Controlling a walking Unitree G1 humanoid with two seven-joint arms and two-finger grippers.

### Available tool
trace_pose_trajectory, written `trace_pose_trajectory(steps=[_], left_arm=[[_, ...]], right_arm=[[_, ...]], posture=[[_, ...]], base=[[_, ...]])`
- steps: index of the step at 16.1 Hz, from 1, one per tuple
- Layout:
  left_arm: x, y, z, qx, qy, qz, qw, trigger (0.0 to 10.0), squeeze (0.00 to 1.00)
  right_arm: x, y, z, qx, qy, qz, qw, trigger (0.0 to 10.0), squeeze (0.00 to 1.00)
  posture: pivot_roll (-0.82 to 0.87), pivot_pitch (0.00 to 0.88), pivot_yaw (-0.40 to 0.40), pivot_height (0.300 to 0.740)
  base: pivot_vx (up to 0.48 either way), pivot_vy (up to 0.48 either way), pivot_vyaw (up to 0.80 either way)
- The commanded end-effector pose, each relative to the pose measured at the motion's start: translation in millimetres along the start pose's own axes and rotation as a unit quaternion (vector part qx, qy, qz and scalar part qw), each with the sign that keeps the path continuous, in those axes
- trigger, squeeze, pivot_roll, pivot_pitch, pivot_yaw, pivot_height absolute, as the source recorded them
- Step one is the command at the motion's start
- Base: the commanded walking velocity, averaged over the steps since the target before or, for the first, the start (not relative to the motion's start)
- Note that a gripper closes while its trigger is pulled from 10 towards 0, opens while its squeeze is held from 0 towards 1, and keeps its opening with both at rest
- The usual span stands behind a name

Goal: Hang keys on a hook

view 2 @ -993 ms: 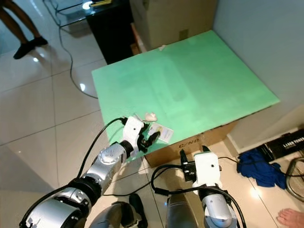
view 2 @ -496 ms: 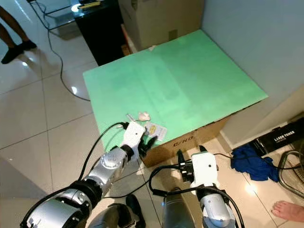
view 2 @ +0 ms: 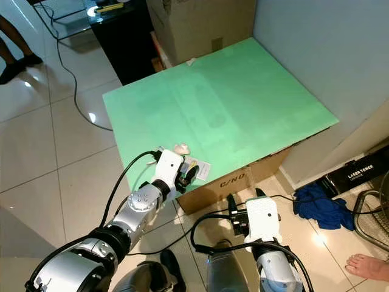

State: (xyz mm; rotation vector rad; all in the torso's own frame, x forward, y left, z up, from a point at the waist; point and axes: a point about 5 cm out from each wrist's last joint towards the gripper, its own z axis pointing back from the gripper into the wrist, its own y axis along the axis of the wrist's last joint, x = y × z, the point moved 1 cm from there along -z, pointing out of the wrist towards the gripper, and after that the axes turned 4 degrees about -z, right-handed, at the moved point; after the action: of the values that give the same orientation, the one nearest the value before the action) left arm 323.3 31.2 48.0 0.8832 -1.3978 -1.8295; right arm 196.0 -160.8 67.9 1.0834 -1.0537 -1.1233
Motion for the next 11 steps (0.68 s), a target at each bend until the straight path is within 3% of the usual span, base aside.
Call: trace_pose_trajectory(steps=[1,6,11], left_arm=[[-1.2,-5.5,1.9,-0.012,0.006,0.0,1.0,10.0,0.0],[-4.3,-8.0,-0.3,-0.039,0.016,0.003,0.999,10.0,0.0],[-14.5,-15.4,0.8,-0.077,0.054,0.047,0.994,10.0,0.0]], right_arm=[[-2.5,-2.1,3.1,-0.008,0.002,-0.006,1.0,10.0,0.0],[-4.6,-1.8,5.5,-0.01,0.003,-0.008,1.0,10.0,0.0],[-5.9,-2.4,10.0,-0.016,0.002,-0.009,1.0,10.0,0.0]], posture=[[-0.46,0.25,0.157,0.74],[-0.47,0.262,0.153,0.74],[-0.47,0.273,0.156,0.74]], base=[[0.0,0.0,0.0],[0.0,0.0,0.0],[0.0,0.0,0.0]])
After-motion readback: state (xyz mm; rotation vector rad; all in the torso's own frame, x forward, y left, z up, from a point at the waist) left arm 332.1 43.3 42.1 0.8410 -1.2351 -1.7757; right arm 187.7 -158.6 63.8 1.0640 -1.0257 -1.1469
